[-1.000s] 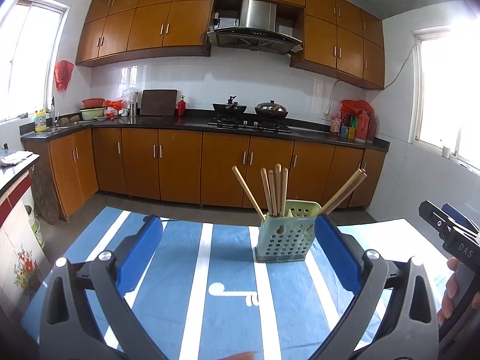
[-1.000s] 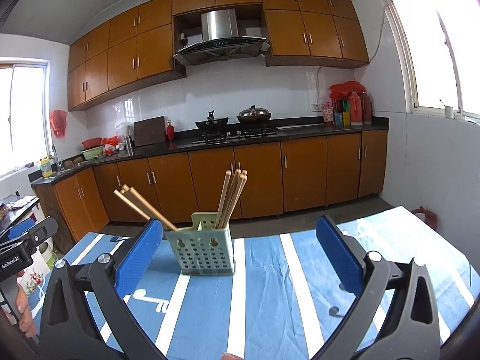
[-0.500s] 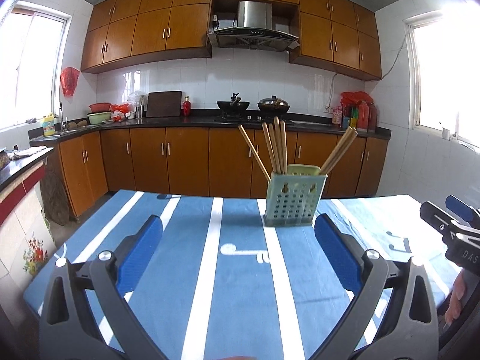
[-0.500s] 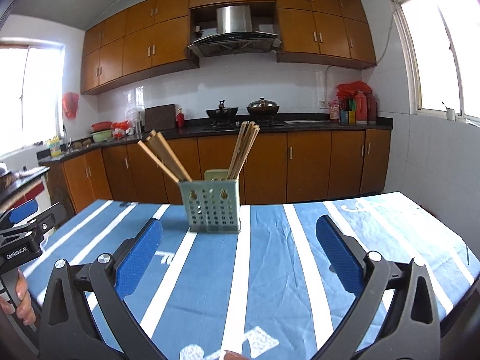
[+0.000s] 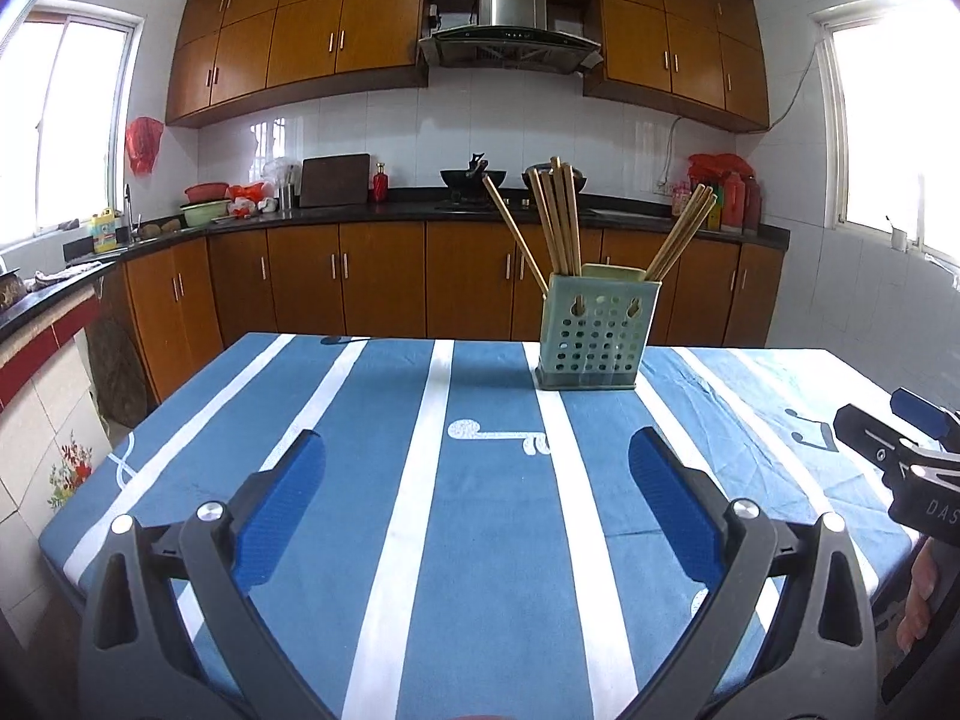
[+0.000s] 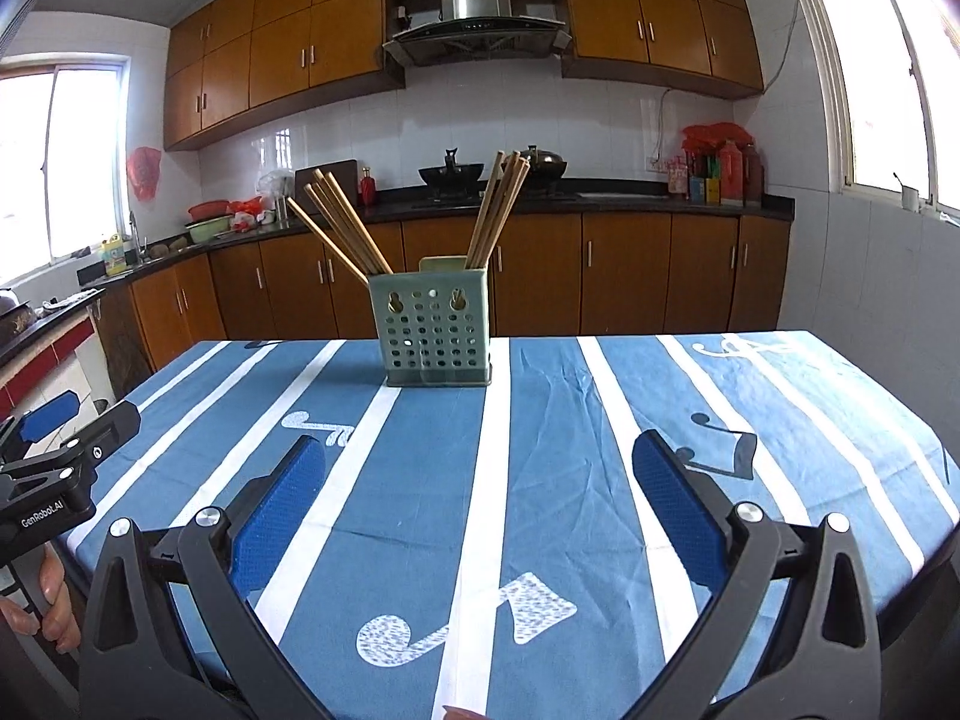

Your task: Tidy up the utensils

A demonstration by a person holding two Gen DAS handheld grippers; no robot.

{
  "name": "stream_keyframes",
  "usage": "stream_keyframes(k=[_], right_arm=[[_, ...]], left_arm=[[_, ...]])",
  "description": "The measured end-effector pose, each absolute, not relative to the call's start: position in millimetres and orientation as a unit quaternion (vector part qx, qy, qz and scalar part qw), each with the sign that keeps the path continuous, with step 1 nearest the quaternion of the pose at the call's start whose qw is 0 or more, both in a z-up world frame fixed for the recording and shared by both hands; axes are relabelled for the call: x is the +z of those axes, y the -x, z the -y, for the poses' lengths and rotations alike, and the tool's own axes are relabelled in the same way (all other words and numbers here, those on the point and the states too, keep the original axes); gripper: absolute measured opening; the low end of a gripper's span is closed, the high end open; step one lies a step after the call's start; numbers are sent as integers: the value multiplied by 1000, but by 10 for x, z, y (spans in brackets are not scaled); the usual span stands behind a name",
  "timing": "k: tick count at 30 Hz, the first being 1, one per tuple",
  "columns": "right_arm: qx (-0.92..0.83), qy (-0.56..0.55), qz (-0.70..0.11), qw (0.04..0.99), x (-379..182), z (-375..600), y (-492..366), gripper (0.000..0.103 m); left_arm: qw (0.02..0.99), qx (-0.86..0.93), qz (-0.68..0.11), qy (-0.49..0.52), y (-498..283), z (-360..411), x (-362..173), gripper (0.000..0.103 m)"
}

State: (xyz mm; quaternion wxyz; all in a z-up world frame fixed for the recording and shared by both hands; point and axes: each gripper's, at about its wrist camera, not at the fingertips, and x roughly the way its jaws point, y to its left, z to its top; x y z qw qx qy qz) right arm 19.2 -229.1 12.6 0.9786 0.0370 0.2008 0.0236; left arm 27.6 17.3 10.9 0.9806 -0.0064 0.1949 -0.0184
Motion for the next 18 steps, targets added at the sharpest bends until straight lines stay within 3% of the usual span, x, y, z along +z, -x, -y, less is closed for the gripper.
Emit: stream_keyframes(k=[18], right_arm=[[22, -43, -210, 977, 101, 2346, -206, 101]], left_arm=[[980, -21, -198, 8, -266, -148, 63, 99]])
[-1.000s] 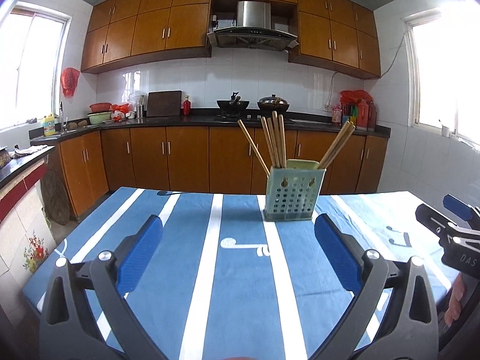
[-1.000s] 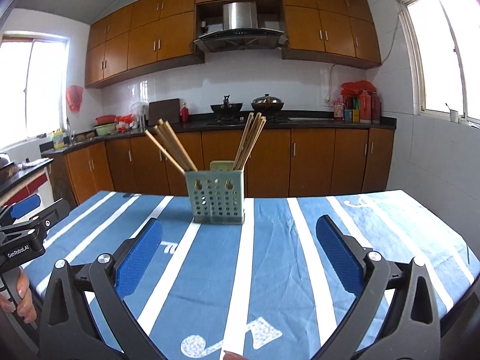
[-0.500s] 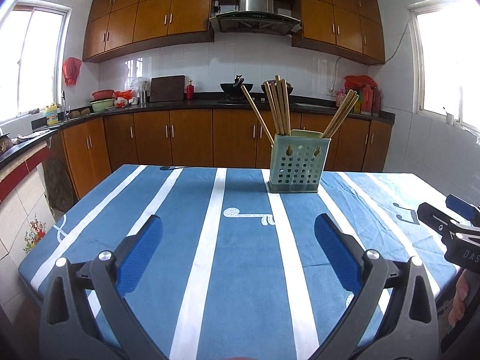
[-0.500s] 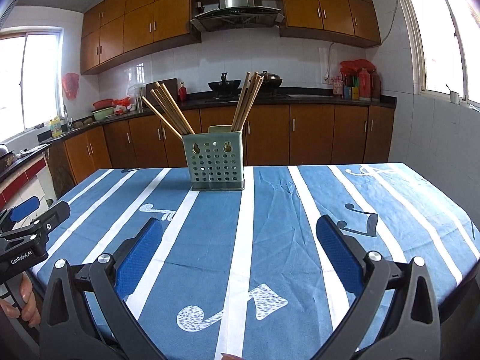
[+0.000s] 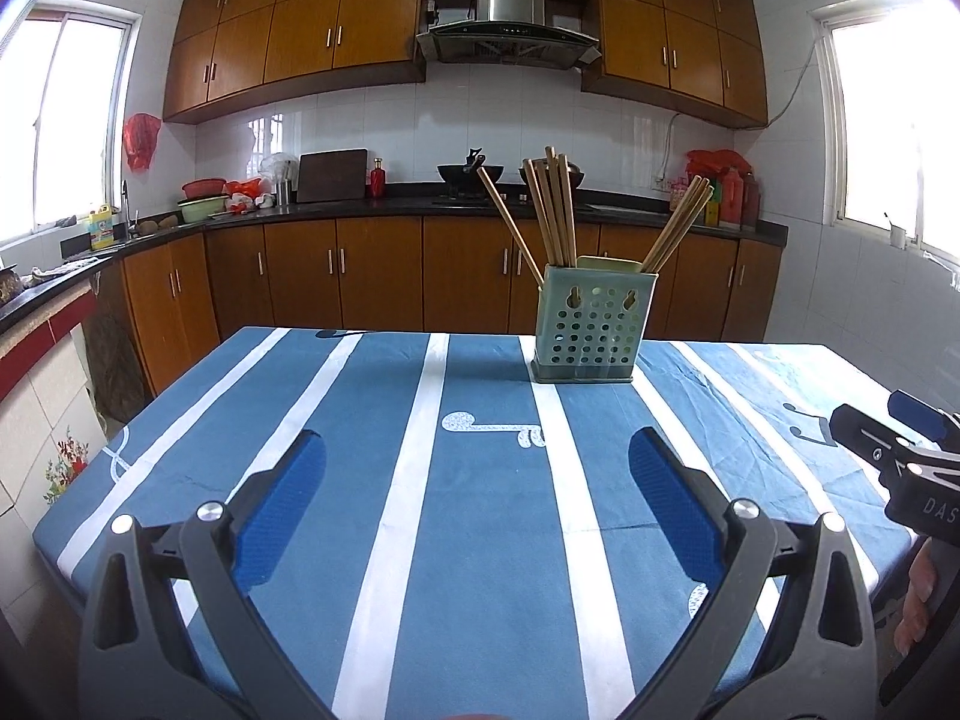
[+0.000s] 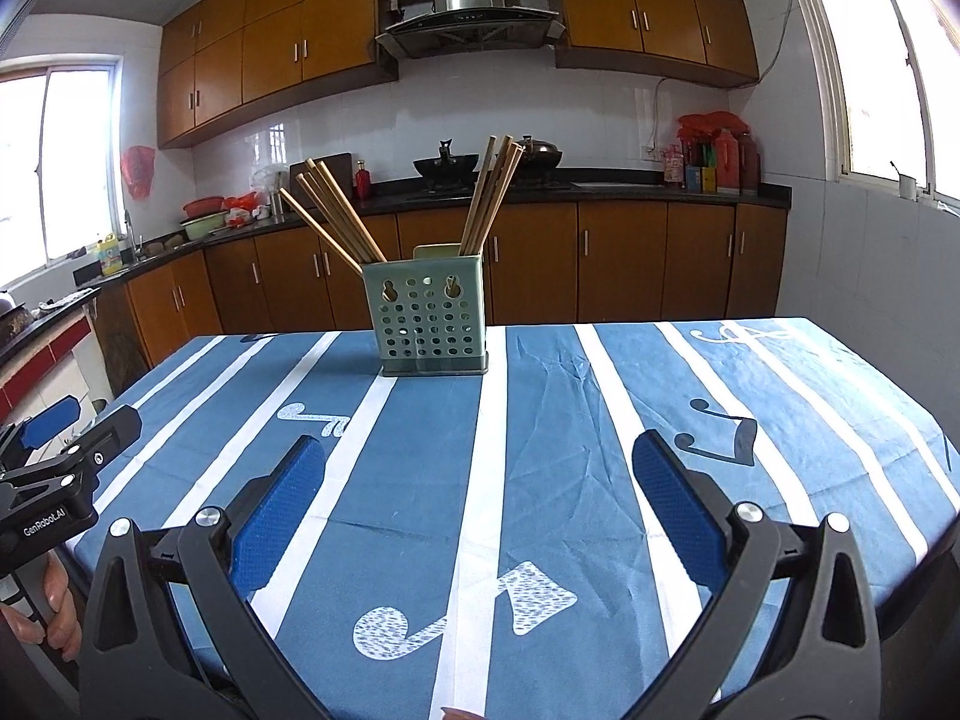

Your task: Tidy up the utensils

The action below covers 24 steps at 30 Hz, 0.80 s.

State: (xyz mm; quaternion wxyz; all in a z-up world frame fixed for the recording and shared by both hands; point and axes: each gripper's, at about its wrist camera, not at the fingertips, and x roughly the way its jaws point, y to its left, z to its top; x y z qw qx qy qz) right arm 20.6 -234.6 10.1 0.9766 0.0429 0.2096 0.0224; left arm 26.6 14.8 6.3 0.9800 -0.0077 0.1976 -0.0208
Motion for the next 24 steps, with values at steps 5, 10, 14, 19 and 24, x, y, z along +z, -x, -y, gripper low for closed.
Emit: stream_keyframes(k=[5, 10, 14, 19, 24], right_arm=[[23, -43, -210, 977, 104, 2348, -205, 101], [23, -43, -209, 977, 106, 2350, -205, 101], [22, -44, -209, 977, 107, 2350, -200, 101], [22, -46, -210, 976, 102, 2343, -188, 101], [21, -47, -210, 976, 104, 2338, -181, 101]], left_arm=[[980, -21, -198, 8, -266, -147, 67, 99], [980, -21, -198, 10, -262, -139, 63, 99], [980, -23, -199, 9, -273, -139, 65, 99], [980, -23, -200, 8, -266, -130, 50, 99], [979, -24, -200, 10, -268, -132, 50, 99]])
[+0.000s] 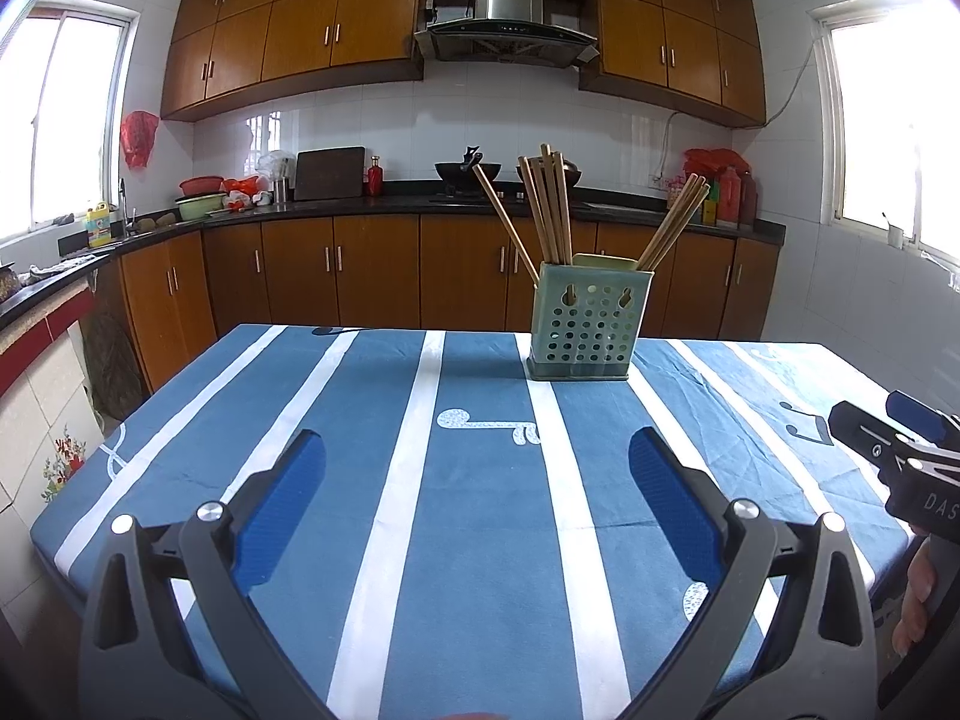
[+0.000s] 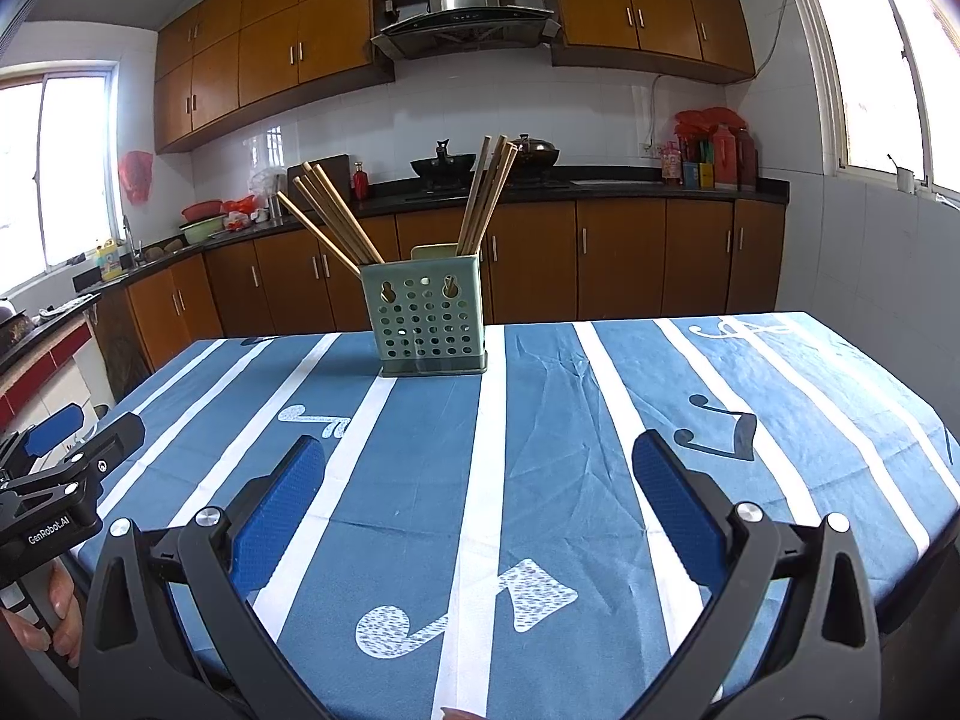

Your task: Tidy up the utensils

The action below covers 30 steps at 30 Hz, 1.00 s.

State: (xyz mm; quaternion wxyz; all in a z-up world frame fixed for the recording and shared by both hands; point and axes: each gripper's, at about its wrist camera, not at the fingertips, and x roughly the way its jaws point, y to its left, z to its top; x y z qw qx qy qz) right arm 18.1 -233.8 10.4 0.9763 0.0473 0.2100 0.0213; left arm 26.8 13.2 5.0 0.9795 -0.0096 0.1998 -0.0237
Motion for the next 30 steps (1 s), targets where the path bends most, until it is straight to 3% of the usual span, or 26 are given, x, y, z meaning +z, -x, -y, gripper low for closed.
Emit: stream_keyframes(k=[30], right_arm=[[21, -49, -211, 976, 110, 2351, -185, 101]], left_arm=[[979, -26, -201, 8, -260, -111, 42, 99]])
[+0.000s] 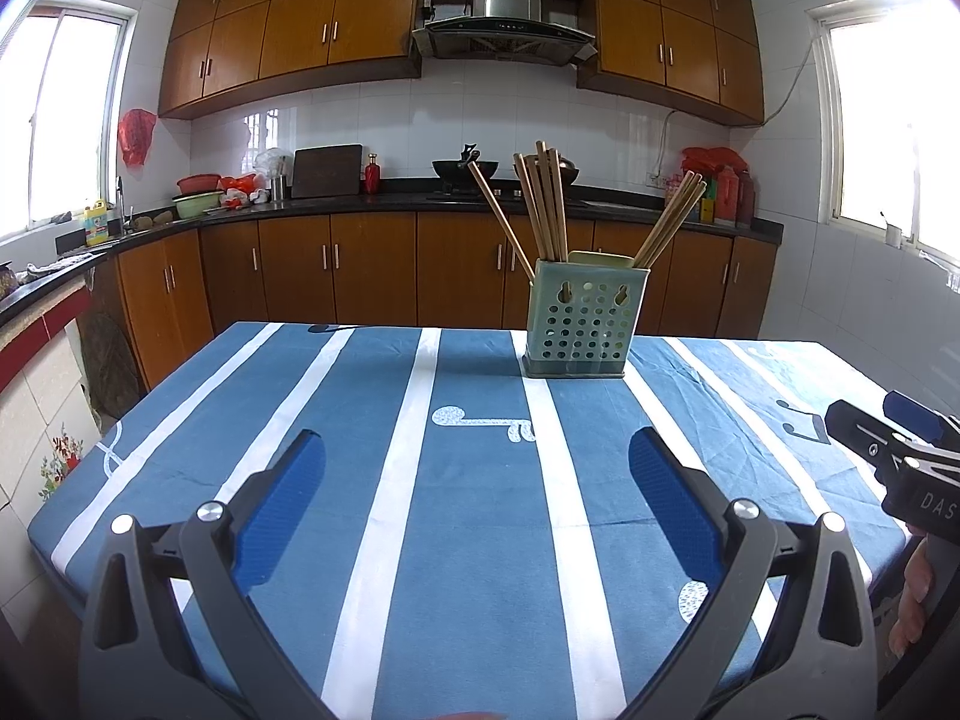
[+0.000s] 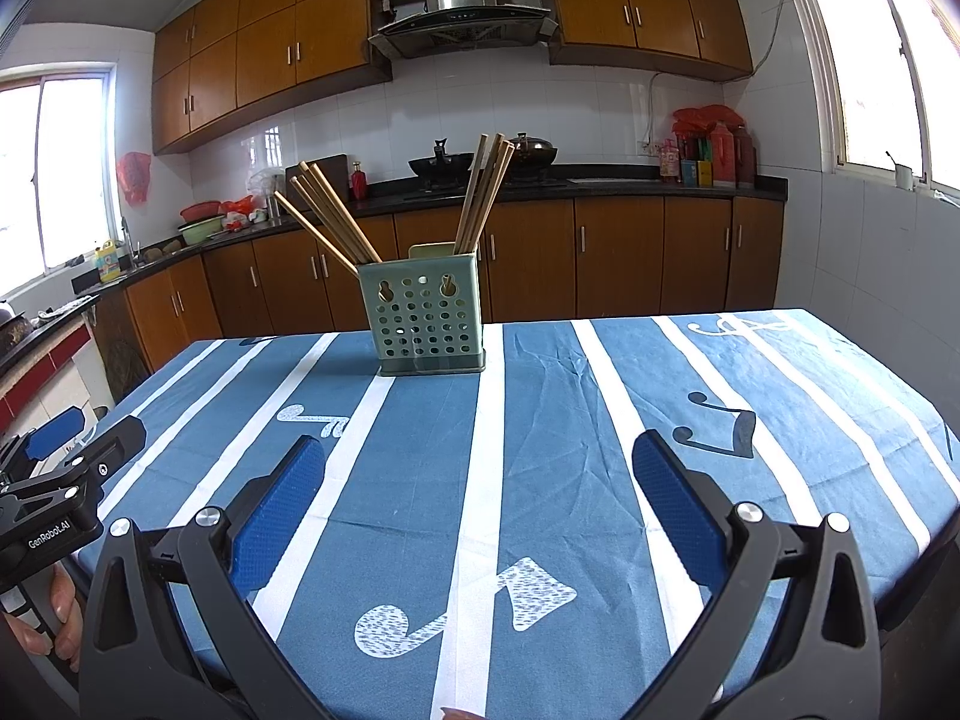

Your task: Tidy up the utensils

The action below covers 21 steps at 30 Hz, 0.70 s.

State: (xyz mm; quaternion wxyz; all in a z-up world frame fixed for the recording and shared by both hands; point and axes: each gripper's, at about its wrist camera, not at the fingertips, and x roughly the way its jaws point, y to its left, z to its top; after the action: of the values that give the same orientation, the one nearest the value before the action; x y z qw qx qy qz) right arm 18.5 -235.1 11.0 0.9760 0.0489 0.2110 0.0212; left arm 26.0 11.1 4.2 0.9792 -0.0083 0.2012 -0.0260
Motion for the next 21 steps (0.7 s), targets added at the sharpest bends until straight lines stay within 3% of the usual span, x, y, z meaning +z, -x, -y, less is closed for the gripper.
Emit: stream_keyframes(k=[21], right_arm=[[20, -52, -212, 976, 111, 2354, -191, 101]], left_arm=[[979, -27, -202, 8, -247, -95, 30, 99]])
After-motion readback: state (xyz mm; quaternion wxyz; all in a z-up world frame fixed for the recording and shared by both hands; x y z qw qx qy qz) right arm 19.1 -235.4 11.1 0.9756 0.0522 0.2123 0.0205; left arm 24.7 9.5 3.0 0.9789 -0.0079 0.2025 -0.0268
